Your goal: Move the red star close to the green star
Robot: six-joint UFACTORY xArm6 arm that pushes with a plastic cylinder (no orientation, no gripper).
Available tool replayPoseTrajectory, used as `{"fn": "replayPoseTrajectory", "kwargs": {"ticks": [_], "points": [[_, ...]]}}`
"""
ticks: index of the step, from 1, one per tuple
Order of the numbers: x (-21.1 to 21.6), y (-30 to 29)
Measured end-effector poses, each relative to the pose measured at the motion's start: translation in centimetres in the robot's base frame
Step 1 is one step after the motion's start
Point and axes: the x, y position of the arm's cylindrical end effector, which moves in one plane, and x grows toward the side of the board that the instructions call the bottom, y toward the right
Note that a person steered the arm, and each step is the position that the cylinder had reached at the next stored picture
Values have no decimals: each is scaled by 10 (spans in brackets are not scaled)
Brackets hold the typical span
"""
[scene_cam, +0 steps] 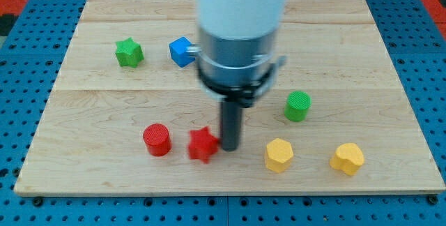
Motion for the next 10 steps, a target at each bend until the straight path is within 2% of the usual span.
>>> {"fn": "replayPoseTrajectory", "kwargs": {"ticks": [1,2,3,4,5,7,8,10], "points": [[0,-11],[7,5],[34,10],[21,-13],[-18,-62],[-14,-42],[-10,-84],[-58,-185]]}}
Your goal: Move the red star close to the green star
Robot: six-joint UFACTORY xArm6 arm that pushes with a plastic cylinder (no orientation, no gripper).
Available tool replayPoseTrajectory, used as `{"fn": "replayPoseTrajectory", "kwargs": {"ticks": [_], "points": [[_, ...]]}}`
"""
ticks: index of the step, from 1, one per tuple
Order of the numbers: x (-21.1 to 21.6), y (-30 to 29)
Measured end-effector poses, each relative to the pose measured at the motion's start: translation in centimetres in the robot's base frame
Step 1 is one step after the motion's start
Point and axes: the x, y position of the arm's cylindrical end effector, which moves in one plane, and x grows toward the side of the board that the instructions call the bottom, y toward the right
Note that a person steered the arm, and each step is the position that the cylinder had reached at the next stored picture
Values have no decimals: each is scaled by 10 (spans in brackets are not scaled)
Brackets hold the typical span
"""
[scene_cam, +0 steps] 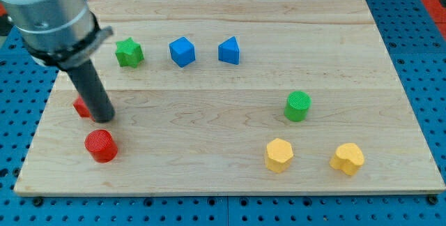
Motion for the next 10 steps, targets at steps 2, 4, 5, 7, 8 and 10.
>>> {"fn": "replayPoseTrajectory", "kwargs": {"ticks": [2,4,5,7,8,10], "points": [[-9,34],[119,96],[81,72],[70,64],[104,3],[37,-88]]}}
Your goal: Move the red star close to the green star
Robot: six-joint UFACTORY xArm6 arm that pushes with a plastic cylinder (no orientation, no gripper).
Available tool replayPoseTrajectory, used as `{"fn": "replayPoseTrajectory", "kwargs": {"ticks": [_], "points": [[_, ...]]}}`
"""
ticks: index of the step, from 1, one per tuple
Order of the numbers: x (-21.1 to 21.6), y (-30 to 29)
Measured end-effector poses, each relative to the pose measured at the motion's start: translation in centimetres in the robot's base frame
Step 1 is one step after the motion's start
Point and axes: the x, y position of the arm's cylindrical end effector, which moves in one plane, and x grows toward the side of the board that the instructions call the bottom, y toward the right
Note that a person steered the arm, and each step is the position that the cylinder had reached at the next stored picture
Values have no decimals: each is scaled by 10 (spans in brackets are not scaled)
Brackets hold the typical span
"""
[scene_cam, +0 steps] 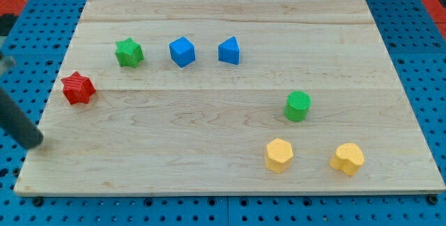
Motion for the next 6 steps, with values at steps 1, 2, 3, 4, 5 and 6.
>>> {"fn": "replayPoseTrajectory", "kwargs": {"ticks": [1,2,3,4,5,6], "points": [[-30,28],[-60,31],[-94,32],[-93,49],[-58,87],[-62,152]]}}
